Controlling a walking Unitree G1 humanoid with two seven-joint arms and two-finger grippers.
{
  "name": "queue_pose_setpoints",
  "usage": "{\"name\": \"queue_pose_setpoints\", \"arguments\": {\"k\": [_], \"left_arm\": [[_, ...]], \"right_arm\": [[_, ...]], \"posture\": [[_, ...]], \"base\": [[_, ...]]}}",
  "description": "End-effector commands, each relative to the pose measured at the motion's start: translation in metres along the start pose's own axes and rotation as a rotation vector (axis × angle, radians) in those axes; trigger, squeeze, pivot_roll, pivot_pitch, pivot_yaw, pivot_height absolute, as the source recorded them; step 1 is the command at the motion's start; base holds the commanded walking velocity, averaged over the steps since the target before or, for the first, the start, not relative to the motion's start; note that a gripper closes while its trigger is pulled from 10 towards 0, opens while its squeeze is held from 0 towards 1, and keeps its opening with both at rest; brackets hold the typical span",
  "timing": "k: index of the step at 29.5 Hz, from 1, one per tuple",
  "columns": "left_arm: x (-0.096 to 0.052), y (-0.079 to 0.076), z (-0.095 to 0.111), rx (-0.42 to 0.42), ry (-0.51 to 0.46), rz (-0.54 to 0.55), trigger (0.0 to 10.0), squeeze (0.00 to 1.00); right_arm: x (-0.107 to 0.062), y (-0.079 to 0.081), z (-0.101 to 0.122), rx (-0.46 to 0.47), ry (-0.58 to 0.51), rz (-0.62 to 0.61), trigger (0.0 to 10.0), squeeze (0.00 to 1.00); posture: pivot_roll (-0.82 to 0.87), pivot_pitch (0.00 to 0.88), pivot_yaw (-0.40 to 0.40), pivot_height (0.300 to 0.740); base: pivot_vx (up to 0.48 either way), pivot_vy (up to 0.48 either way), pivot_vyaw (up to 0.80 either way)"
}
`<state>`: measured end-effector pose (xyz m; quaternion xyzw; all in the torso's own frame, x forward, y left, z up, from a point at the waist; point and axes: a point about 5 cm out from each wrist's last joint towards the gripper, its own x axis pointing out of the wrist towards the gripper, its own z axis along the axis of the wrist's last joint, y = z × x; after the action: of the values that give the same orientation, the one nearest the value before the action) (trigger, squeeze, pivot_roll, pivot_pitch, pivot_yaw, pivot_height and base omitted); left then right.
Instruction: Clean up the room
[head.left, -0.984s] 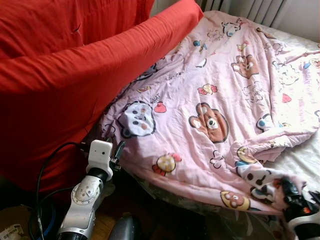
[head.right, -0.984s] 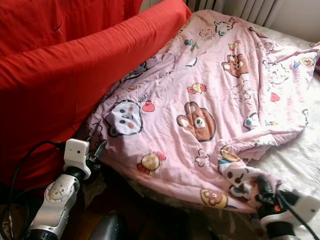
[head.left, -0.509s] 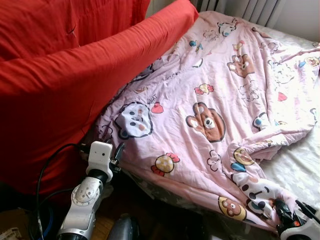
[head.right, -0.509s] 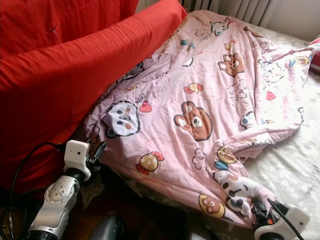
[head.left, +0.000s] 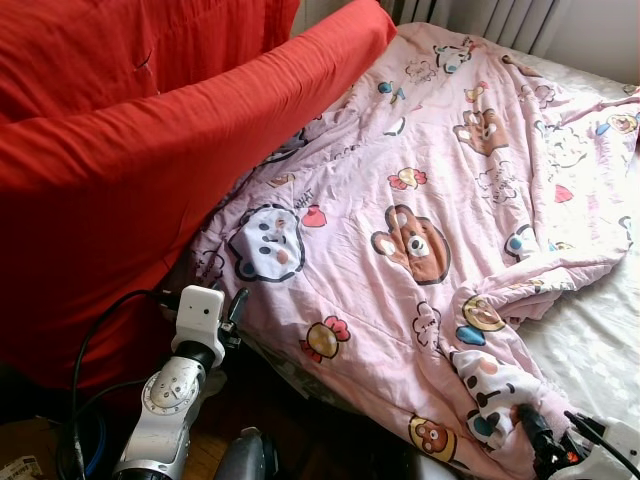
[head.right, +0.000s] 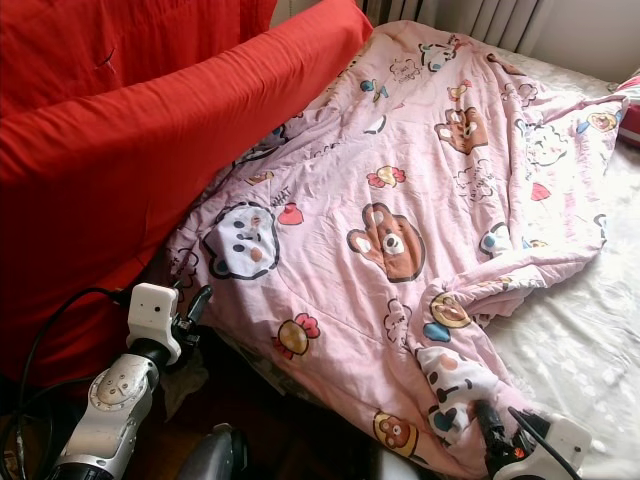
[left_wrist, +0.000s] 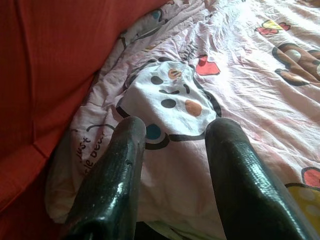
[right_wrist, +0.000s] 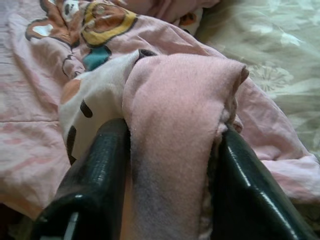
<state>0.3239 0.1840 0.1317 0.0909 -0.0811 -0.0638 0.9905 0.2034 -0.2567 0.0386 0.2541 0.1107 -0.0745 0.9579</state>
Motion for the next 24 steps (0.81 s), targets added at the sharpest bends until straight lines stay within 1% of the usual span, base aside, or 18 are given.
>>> {"name": "queue_pose_setpoints", "arguments": {"k": [1, 3, 4, 6, 8, 9, 16, 18, 20, 21, 24], "left_arm": [[-0.006, -0.001, -0.005, 0.004, 0.018, -0.011, 10.0, 0.00], [-0.006, 0.000, -0.006, 0.004, 0.018, -0.009, 10.0, 0.00], [-0.006, 0.001, -0.005, 0.004, 0.016, -0.009, 10.0, 0.00], [-0.006, 0.001, -0.005, 0.003, 0.015, -0.008, 10.0, 0.00], [-0.006, 0.001, -0.005, 0.002, 0.015, -0.009, 10.0, 0.00], [-0.005, 0.001, -0.005, 0.000, 0.014, -0.010, 10.0, 0.00], [-0.004, -0.002, -0.005, -0.005, 0.010, -0.017, 10.0, 0.00], [-0.004, -0.002, -0.004, -0.006, 0.005, -0.017, 10.0, 0.00], [-0.004, -0.001, -0.004, -0.006, 0.004, -0.016, 10.0, 0.00], [-0.004, -0.001, -0.004, -0.007, 0.004, -0.015, 10.0, 0.00], [-0.004, -0.001, -0.004, -0.007, 0.004, -0.014, 10.0, 0.00]], "right_arm": [[-0.009, -0.008, -0.001, 0.003, 0.010, -0.026, 10.0, 1.00], [-0.018, -0.004, 0.001, 0.032, 0.001, 0.034, 10.0, 1.00], [-0.025, 0.000, 0.006, 0.074, -0.024, 0.094, 10.0, 1.00], [-0.031, 0.005, 0.012, 0.123, -0.054, 0.157, 10.0, 1.00], [-0.037, 0.011, 0.019, 0.191, -0.078, 0.237, 10.0, 1.00], [-0.042, 0.020, 0.025, 0.239, -0.102, 0.314, 10.0, 1.00], [-0.045, 0.031, 0.035, 0.301, -0.135, 0.415, 10.0, 1.00], [-0.044, 0.033, 0.041, 0.351, -0.163, 0.430, 10.0, 1.00], [-0.042, 0.034, 0.044, 0.377, -0.183, 0.428, 10.0, 1.00], [-0.042, 0.037, 0.046, 0.403, -0.194, 0.450, 10.0, 1.00], [-0.044, 0.043, 0.050, 0.433, -0.200, 0.505, 10.0, 1.00]], "posture": [[0.07, 0.289, -0.037, 0.622], [0.07, 0.289, -0.038, 0.622], [0.07, 0.288, -0.039, 0.622], [0.07, 0.289, -0.039, 0.622], [0.07, 0.289, -0.039, 0.622], [0.06, 0.288, -0.039, 0.622], [0.06, 0.286, -0.039, 0.622], [0.06, 0.286, -0.039, 0.622], [0.06, 0.286, -0.039, 0.622], [0.06, 0.286, -0.039, 0.622], [0.07, 0.286, -0.038, 0.622]], "base": [[0.000, 0.000, 0.00], [0.000, 0.000, 0.00], [0.000, 0.000, 0.00], [0.000, 0.000, 0.00], [0.000, 0.000, 0.00], [0.000, 0.000, 0.00], [0.000, 0.000, 0.00], [0.000, 0.000, 0.00], [0.000, 0.000, 0.00], [0.000, 0.000, 0.00], [0.000, 0.000, 0.00]]}}
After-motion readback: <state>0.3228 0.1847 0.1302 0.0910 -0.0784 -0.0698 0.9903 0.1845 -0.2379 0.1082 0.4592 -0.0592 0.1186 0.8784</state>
